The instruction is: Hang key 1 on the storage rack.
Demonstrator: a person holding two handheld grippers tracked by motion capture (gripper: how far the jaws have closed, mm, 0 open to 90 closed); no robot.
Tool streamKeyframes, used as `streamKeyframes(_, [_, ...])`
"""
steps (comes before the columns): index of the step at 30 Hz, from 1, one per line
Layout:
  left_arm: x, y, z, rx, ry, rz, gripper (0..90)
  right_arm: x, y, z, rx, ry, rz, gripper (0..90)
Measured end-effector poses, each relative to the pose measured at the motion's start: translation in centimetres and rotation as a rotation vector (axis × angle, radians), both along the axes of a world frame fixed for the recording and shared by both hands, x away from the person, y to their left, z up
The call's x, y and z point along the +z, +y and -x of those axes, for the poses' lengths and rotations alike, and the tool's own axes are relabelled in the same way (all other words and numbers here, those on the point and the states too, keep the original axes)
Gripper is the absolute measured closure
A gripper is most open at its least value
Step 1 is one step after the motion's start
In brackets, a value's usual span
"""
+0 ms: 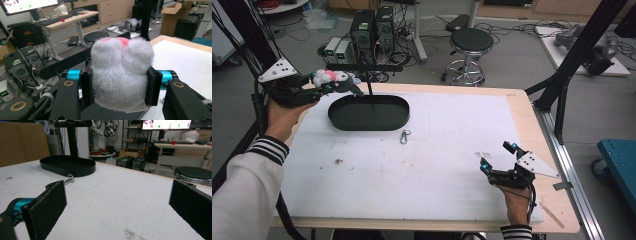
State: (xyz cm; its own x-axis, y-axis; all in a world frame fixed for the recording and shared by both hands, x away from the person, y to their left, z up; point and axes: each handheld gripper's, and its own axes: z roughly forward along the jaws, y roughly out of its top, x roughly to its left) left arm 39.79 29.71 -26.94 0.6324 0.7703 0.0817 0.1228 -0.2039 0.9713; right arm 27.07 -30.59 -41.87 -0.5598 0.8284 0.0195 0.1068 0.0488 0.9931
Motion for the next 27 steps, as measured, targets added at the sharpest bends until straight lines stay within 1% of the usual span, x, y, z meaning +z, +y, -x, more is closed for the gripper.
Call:
streamKeyframes(2, [0.0, 0.1, 0.0, 0.006, -0.001, 0.001, 53.5, 0.0, 0.0, -0.1, -0.001, -0.006, 0.006, 0.5])
streamKeyframes(3, [0.1, 0.2, -0.1, 0.018, -0.004, -0.009, 53.5, 0.0, 0.0, -0.1, 0.001, -0.009, 0.003, 0.6])
streamKeyframes(4, [0.1, 0.2, -0.2, 0.024, -0.006, -0.005, 53.5, 0.0, 0.1, -0.1, 0.0, -0.013, -0.005, 0.6])
streamKeyframes(5, [0.2, 0.3, -0.2, 0.026, -0.006, -0.006, 53.5, 0.0, 0.1, -0.1, -0.002, -0.017, -0.001, 0.5])
streamKeyframes(8, [0.3, 0.4, -0.5, 0.048, -0.006, -0.008, 53.5, -0.1, 0.2, -0.2, -0.005, -0.016, -0.004, 0.6])
streamKeyframes(10, [0.3, 0.5, -0.7, 0.061, -0.008, -0.014, 53.5, -0.2, 0.2, -0.1, -0.006, -0.021, -0.011, 0.6])
streamKeyframes(12, [0.3, 0.6, -1.0, 0.075, -0.011, -0.008, 53.5, -0.8, 0.1, 0.2, -0.011, -0.034, -0.035, 0.6])
streamKeyframes(15, [0.3, 0.5, -1.2, 0.083, -0.009, -0.016, 53.5, -1.1, 0.0, 0.2, -0.017, -0.037, -0.024, 0.6])
streamKeyframes(17, [0.3, 0.5, -1.5, 0.088, -0.009, -0.01, 53.5, -1.2, 0.0, 0.2, -0.025, -0.046, -0.019, 0.6])
streamKeyframes(18, [0.3, 0.5, -1.7, 0.093, -0.012, -0.016, 53.5, -1.2, 0.0, 0.2, -0.027, -0.047, -0.02, 0.6])
streamKeyframes(21, [0.2, 0.3, -1.9, 0.099, -0.013, -0.011, 53.5, -1.3, 0.0, 0.1, -0.026, -0.045, -0.033, 0.6])
streamKeyframes(23, [0.2, 0.2, -2.2, 0.106, -0.01, -0.022, 53.5, -1.3, 0.0, 0.0, -0.03, -0.048, -0.029, 0.6])
streamKeyframes(24, [0.2, 0.2, -2.3, 0.109, -0.011, -0.022, 53.5, -1.4, 0.0, -0.2, -0.033, -0.054, -0.022, 0.5])
streamKeyframes(26, [0.4, 0.1, -2.6, 0.114, -0.015, -0.021, 53.5, -1.4, 0.0, -0.2, -0.032, -0.048, -0.024, 0.5])
streamKeyframes(27, [0.5, 0.1, -2.7, 0.115, -0.016, -0.023, 53.5, -1.4, 0.1, -0.4, -0.026, -0.06, -0.027, 0.6])
